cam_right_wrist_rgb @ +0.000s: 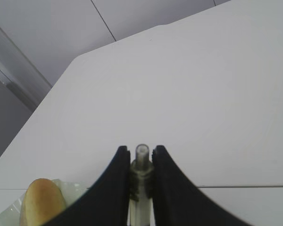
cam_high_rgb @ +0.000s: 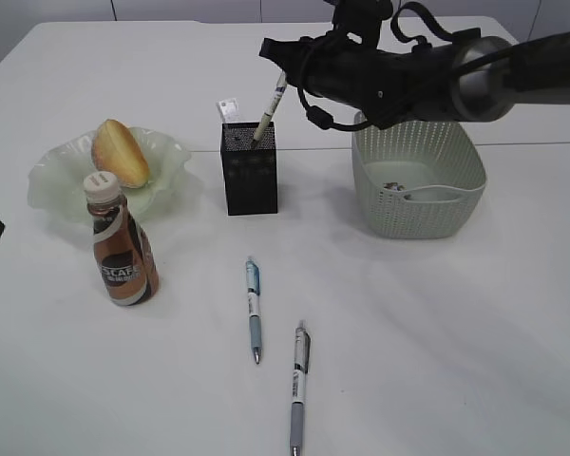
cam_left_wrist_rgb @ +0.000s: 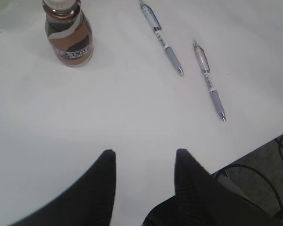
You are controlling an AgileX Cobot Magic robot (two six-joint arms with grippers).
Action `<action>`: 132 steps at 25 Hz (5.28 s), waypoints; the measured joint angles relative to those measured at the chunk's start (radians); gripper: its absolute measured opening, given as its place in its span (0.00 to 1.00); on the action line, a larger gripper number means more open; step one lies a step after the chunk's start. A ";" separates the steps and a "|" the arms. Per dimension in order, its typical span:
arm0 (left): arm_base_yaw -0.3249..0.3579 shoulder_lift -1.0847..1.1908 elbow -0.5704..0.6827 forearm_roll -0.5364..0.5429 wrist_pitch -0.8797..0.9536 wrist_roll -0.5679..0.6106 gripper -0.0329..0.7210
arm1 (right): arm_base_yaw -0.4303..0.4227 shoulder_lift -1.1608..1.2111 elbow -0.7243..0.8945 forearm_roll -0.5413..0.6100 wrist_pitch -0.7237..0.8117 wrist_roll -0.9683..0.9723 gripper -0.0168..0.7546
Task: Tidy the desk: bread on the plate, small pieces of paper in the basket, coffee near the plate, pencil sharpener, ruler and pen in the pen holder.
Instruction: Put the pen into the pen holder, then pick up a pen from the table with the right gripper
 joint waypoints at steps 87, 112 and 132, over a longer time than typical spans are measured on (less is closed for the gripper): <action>0.000 0.000 0.000 0.020 -0.062 0.000 0.45 | 0.229 -0.011 0.002 0.061 1.409 0.227 0.40; 0.000 0.000 0.000 0.045 -0.067 0.000 0.45 | 0.229 0.050 0.036 0.069 1.327 0.204 0.41; 0.000 0.000 0.000 0.047 -0.079 0.000 0.45 | 0.229 0.050 0.036 0.050 1.325 0.195 0.20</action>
